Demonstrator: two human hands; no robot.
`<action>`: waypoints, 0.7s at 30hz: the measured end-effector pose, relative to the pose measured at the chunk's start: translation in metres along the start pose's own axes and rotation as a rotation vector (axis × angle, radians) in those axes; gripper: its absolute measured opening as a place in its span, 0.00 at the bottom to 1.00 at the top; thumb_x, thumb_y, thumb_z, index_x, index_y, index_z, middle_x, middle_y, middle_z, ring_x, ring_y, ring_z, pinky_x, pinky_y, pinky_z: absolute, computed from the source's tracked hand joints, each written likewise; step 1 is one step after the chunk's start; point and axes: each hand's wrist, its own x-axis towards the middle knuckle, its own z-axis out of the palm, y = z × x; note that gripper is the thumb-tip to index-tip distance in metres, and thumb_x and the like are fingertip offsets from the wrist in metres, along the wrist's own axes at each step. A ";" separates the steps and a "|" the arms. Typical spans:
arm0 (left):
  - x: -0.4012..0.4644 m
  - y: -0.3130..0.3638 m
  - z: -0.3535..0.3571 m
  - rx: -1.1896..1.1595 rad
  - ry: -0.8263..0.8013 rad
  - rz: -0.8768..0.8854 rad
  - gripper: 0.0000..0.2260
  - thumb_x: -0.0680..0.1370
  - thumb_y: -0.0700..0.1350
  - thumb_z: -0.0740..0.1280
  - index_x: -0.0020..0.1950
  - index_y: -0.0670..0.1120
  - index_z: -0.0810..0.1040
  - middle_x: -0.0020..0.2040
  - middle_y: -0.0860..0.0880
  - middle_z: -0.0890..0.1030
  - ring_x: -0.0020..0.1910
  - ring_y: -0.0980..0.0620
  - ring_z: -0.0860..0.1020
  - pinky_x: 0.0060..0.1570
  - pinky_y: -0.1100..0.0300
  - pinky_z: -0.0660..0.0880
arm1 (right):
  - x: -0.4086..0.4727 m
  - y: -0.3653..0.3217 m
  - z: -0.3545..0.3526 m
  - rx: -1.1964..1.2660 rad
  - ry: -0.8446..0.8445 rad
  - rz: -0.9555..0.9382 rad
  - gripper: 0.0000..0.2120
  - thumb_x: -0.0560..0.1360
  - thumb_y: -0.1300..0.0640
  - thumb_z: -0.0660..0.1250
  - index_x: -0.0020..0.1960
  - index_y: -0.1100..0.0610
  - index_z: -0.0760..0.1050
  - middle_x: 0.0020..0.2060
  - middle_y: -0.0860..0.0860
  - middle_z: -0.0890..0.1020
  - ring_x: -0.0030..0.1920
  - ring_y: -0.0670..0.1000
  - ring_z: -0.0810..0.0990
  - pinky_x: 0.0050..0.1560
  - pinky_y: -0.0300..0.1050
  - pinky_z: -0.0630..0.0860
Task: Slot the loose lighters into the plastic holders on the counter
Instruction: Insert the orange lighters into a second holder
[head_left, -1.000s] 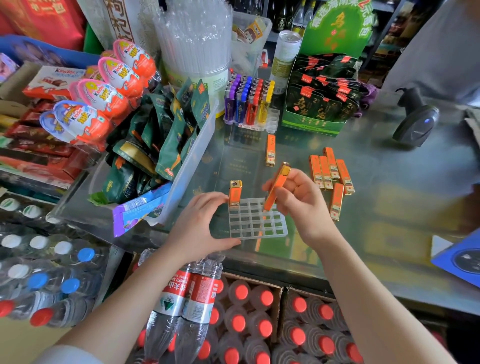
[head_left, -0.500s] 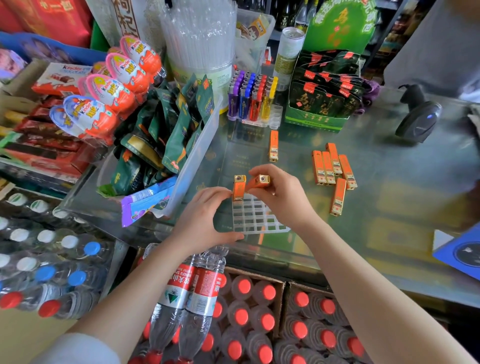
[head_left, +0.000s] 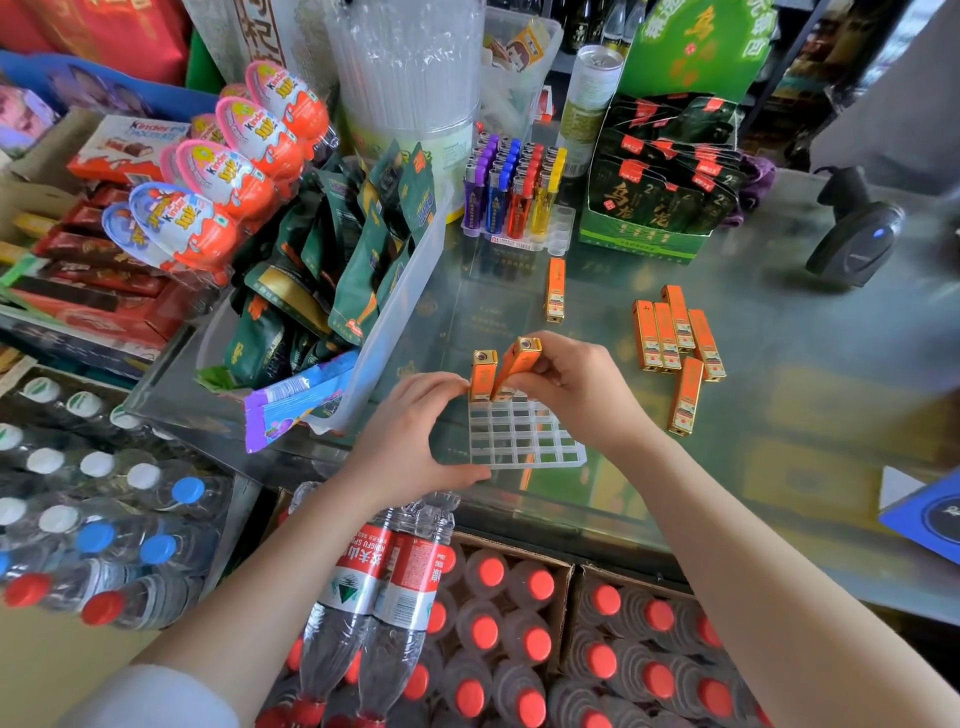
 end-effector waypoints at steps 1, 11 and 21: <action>0.000 0.000 0.000 -0.003 0.001 -0.001 0.38 0.60 0.66 0.65 0.65 0.46 0.71 0.62 0.53 0.72 0.60 0.61 0.62 0.61 0.63 0.60 | 0.001 0.000 -0.002 -0.003 -0.016 -0.002 0.05 0.71 0.62 0.70 0.43 0.64 0.77 0.32 0.41 0.77 0.35 0.37 0.76 0.37 0.27 0.70; 0.001 0.004 0.000 0.025 0.018 -0.003 0.38 0.60 0.66 0.66 0.63 0.45 0.72 0.61 0.50 0.73 0.60 0.60 0.63 0.59 0.62 0.62 | 0.009 0.003 -0.001 -0.220 -0.159 -0.086 0.08 0.72 0.61 0.69 0.39 0.64 0.71 0.31 0.48 0.70 0.29 0.46 0.66 0.31 0.34 0.63; 0.002 0.004 0.002 0.032 0.044 -0.022 0.38 0.60 0.66 0.66 0.63 0.44 0.72 0.61 0.49 0.74 0.61 0.56 0.65 0.59 0.60 0.63 | 0.020 0.021 -0.010 -0.024 0.032 0.156 0.19 0.66 0.63 0.59 0.56 0.59 0.75 0.52 0.51 0.75 0.43 0.34 0.70 0.44 0.25 0.64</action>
